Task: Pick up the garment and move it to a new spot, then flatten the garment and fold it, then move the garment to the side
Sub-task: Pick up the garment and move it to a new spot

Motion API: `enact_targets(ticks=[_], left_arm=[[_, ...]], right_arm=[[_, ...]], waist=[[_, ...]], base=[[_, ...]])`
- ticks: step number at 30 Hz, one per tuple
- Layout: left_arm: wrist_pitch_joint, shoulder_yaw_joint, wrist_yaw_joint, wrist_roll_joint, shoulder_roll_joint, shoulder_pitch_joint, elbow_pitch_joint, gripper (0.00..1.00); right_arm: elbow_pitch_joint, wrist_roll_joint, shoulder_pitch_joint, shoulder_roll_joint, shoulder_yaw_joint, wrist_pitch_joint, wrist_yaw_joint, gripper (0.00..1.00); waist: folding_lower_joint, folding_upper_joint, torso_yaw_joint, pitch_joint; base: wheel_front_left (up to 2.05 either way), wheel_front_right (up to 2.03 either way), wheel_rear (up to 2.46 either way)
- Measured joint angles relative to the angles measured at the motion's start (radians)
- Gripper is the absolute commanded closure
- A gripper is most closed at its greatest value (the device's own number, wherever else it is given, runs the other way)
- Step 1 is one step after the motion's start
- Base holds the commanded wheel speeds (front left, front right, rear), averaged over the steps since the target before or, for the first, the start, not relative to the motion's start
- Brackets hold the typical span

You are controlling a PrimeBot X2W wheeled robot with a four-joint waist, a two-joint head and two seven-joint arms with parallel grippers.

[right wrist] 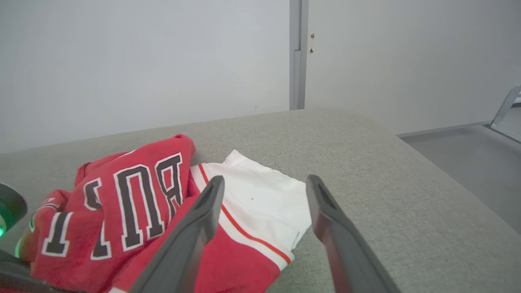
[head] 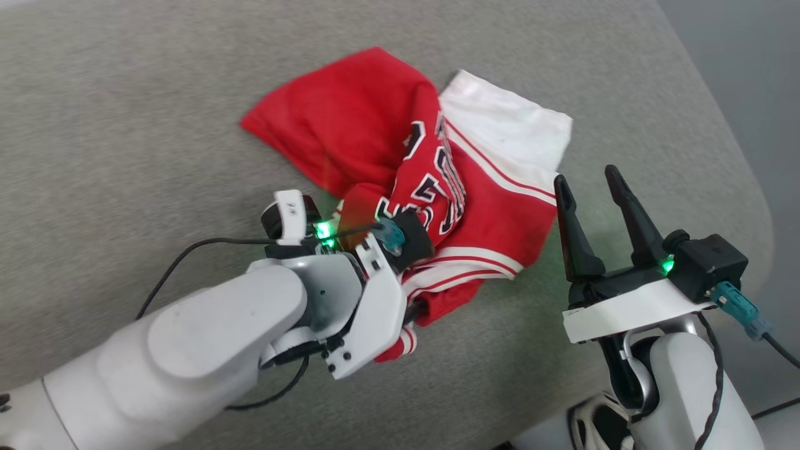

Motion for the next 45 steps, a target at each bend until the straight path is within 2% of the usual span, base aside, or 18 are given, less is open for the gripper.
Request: enact_targets(ticks=[6, 11, 18, 21, 24, 28, 31, 35, 39, 45], left_arm=[[-0.161, 0.002, 0.002, -0.093, 0.002, -0.038, 0.007, 0.0], [-0.366, 0.001, 0.002, -0.211, -0.005, -0.036, 0.022, 0.0], [-0.692, 0.021, 0.002, -0.313, 0.008, 0.095, 0.212, 0.0], [-0.755, 0.054, 0.002, -0.354, -0.002, 0.18, 0.306, 0.0], [-0.768, 0.152, 0.002, -0.361, -0.011, 0.264, 0.372, 0.0], [-0.769, 0.425, 0.017, -0.276, -0.031, 0.4, 0.386, 0.0], [-0.769, 0.621, 0.055, -0.137, -0.036, 0.54, 0.352, 0.0], [-0.769, 0.869, 0.074, 0.017, -0.077, 0.725, 0.266, 0.0], [-0.769, 1.023, 0.082, 0.179, -0.12, 0.87, 0.181, 0.0], [-0.769, 1.162, 0.072, 0.361, -0.18, 1.019, 0.063, 0.0]], right_arm=[[0.025, -0.062, 0.001, 0.0, -0.034, 0.0, 0.0, 0.0], [0.05, -0.122, 0.009, 0.0, -0.072, 0.0, 0.0, 0.0], [0.076, -0.194, 0.037, 0.0, -0.123, 0.0, 0.0, 0.0], [0.089, -0.219, 0.059, 0.0, -0.154, 0.0, 0.0, 0.0], [0.093, -0.237, 0.084, 0.0, -0.181, 0.0, 0.0, 0.0], [0.091, -0.245, 0.117, -0.008, -0.204, 0.0, 0.0, 0.0], [0.086, -0.244, 0.141, -0.011, -0.215, 0.0, 0.0, 0.0], [0.083, -0.232, 0.17, -0.017, -0.225, 0.0, 0.0, 0.0], [0.083, -0.223, 0.196, -0.025, -0.227, 0.0, 0.0, 0.0], [0.048, -0.209, 0.227, -0.026, -0.241, 0.0, 0.0, 0.0]], waist=[[0.0, 0.0, 0.06, -0.04], [0.0, 0.0, 0.135, -0.09], [0.0, 0.0, 0.24, -0.172], [0.0, 0.0, 0.283, -0.211], [0.0, 0.0, 0.324, -0.249], [0.0, 0.0, 0.374, -0.295], [0.0, 0.0, 0.399, -0.328], [0.0, 0.0, 0.42, -0.363], [0.0, 0.0, 0.427, -0.392], [0.0, 0.0, 0.414, -0.424]], base=[[0.0, 0.0, 0.0], [0.0, 0.0, 0.0], [0.0, 0.0, 0.0], [0.0, 0.0, 0.0], [0.0, 0.0, 0.0], [0.0, 0.0, 0.0], [0.0, 0.0, 0.0], [0.0, 0.0, 0.0], [0.0, 0.0, 0.0], [0.0, 0.0, 0.0]])
